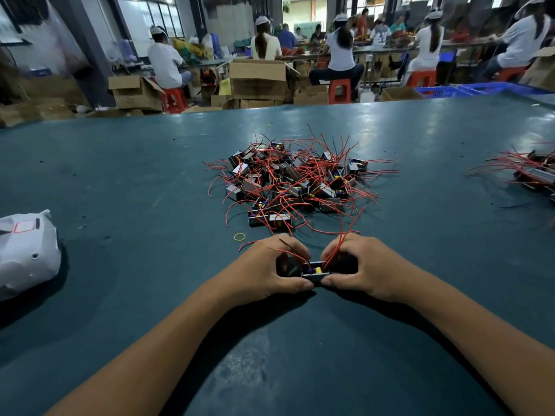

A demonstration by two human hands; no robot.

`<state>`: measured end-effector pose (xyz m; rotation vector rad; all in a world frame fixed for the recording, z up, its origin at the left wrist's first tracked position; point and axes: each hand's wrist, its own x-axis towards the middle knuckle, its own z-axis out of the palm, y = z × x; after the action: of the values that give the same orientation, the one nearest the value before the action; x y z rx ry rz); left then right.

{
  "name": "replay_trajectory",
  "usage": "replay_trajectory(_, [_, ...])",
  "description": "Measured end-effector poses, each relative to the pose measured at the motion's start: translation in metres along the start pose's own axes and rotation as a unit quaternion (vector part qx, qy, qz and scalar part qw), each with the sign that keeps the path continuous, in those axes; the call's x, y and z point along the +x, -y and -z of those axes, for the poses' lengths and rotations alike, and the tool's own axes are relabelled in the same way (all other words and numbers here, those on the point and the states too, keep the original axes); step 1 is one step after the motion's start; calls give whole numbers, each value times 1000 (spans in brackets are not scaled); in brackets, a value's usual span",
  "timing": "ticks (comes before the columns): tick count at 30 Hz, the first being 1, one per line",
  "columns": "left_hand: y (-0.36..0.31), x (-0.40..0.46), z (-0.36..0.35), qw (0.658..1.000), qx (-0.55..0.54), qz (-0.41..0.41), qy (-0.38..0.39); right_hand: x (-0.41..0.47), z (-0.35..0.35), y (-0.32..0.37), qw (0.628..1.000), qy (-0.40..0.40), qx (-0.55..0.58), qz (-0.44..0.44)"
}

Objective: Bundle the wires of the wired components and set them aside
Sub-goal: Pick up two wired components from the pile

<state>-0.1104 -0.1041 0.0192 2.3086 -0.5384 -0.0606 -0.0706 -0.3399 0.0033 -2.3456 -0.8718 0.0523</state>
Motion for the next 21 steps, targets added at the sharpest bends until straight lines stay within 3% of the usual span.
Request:
replay_trajectory(10, [2, -1, 4, 985, 50, -166, -15, 1, 5, -1, 988, -23, 142, -55])
replay_trajectory(16, [-9, -4, -2, 947, 179, -260, -59, 3, -1, 9, 933, -33, 352, -67])
replay_trajectory(21, [-13, -6, 0, 925, 248, -272, -90, 3, -3, 9, 935, -31, 342, -89])
